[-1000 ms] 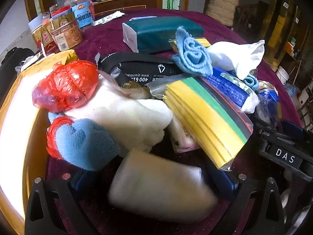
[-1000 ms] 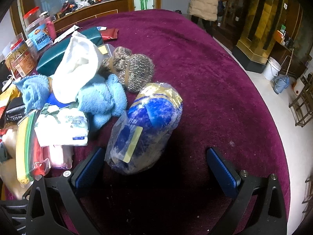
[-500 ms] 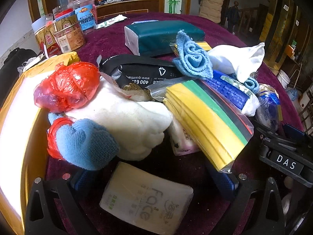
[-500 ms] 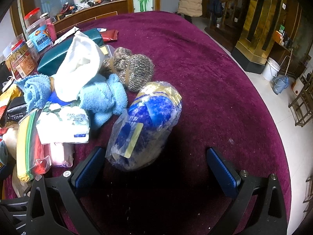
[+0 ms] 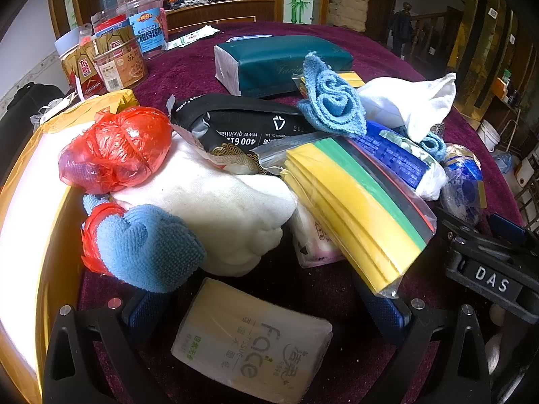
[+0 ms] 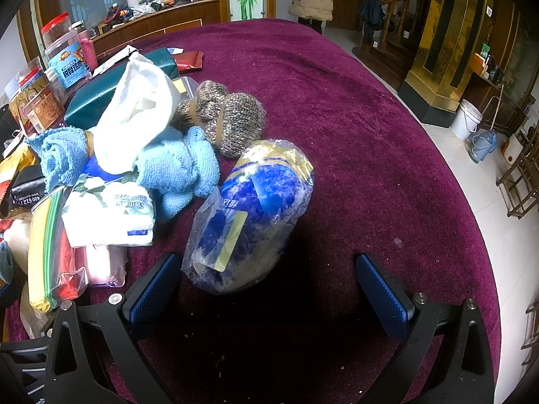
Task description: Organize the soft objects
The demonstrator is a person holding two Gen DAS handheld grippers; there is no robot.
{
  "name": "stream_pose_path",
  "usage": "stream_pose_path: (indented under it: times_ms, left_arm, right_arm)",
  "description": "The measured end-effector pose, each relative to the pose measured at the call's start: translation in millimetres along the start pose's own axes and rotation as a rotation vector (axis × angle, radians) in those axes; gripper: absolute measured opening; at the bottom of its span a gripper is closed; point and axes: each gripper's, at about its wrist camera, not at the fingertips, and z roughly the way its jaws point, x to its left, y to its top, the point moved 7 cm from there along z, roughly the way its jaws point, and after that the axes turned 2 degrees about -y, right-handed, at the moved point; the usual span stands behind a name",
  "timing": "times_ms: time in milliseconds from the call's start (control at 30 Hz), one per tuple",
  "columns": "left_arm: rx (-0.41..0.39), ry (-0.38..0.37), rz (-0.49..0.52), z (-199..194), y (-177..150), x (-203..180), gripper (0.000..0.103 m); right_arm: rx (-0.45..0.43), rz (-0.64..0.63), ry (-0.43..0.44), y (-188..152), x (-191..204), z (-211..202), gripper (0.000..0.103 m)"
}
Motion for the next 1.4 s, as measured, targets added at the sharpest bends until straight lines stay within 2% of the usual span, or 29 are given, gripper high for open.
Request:
stream_pose_path:
  times_ms: [67,167,267,333,400,500,533,600,633,667,733,767,833,867,967,1100,1233,1300,1367,1400]
  left_arm:
    - [-0.01,-0.03,-0.007,-9.4,-3.2,1.2,0.097]
    - [-0.067,-0.08,-0.029,-37.5,-2.4,4.2,0.097]
    - [-0.214,-0.08,0.009,-84.6,1.9,9.8,0.098]
    - [-0.309,-0.075,0.016,-116.3,1.0,18.2,0.098]
    - [-0.369,-0.1,-0.007,-138.1,-0.9,27.1,0.098]
    - [-0.48,-0.097,-0.045,-168.4,-4.9,42.9,0.098]
    - [-0.529,-0.083,-0.058,-178.8,-6.1,49.1,0.098]
    - [-0.6,-0.059,-0.068,-190.1,-8.3,58.1,0.098]
    - [-0.604,-0.049,-0.061,-190.8,-9.1,60.5,0.1]
    - [-0.585,-0.042,-0.058,-188.7,-12.6,63.7,0.1]
    - [-0.561,-0.052,-0.068,-185.9,-16.7,70.2,0.1]
    - [-0.558,-0.059,-0.075,-187.0,-19.7,74.0,0.1]
    - [-0.56,-0.044,-0.075,-188.7,-23.0,80.5,0.1]
    - [-0.56,-0.041,-0.074,-190.0,-24.7,83.0,0.1]
    - [-0.526,-0.01,-0.101,-186.5,-28.7,95.4,0.1]
    - [-0.474,0.012,-0.124,-175.4,-35.3,103.5,0.1]
    - [-0.416,-0.007,-0.084,-157.1,-36.8,92.0,0.1]
    - [-0.392,-0.025,-0.067,-146.6,-34.1,81.5,0.1]
    - [-0.366,-0.034,-0.05,-136.8,-31.0,73.6,0.1]
    - [-0.359,-0.03,-0.041,-133.4,-26.7,71.7,0.1]
  right_arm:
    - [0.002,-0.004,0.0,0.2,0.2,0.0,0.103]
    - [0.012,-0.025,0.006,0.2,1.6,-0.8,0.103]
    - [-0.005,-0.063,-0.029,-2.7,1.8,-10.7,0.103]
    - [-0.05,-0.086,-0.053,-3.9,1.6,-27.0,0.103]
    - [-0.101,-0.089,-0.063,-3.1,-2.0,-50.3,0.103]
    - [-0.247,-0.075,-0.073,7.6,-9.7,-103.8,0.103]
    - [-0.356,-0.055,-0.074,14.2,-14.2,-133.8,0.103]
    - [-0.519,-0.03,-0.035,20.7,-19.1,-173.8,0.103]
    - [-0.575,-0.025,0.026,22.3,-19.3,-186.9,0.103]
    - [-0.558,-0.024,0.103,23.6,-17.9,-185.9,0.103]
    - [-0.375,-0.045,0.145,26.3,-12.2,-153.7,0.095]
    - [-0.318,-0.039,0.117,25.6,-14.0,-134.8,0.09]
    - [-0.321,-0.023,0.049,27.5,-19.1,-118.4,0.09]
    - [-0.332,-0.003,0.042,30.2,-22.3,-113.3,0.09]
    - [-0.366,0.081,0.077,41.6,-41.3,-98.9,0.09]
    - [-0.325,0.165,0.089,49.8,-50.2,-64.4,0.09]
    - [-0.34,0.218,0.099,40.5,-62.9,-43.3,0.09]
    - [-0.299,0.236,0.102,32.9,-65.6,-33.3,0.09]
    - [-0.301,0.273,0.155,31.7,-71.2,-35.8,0.09]
    - [-0.307,0.275,0.15,31.5,-72.4,-37.0,0.09]
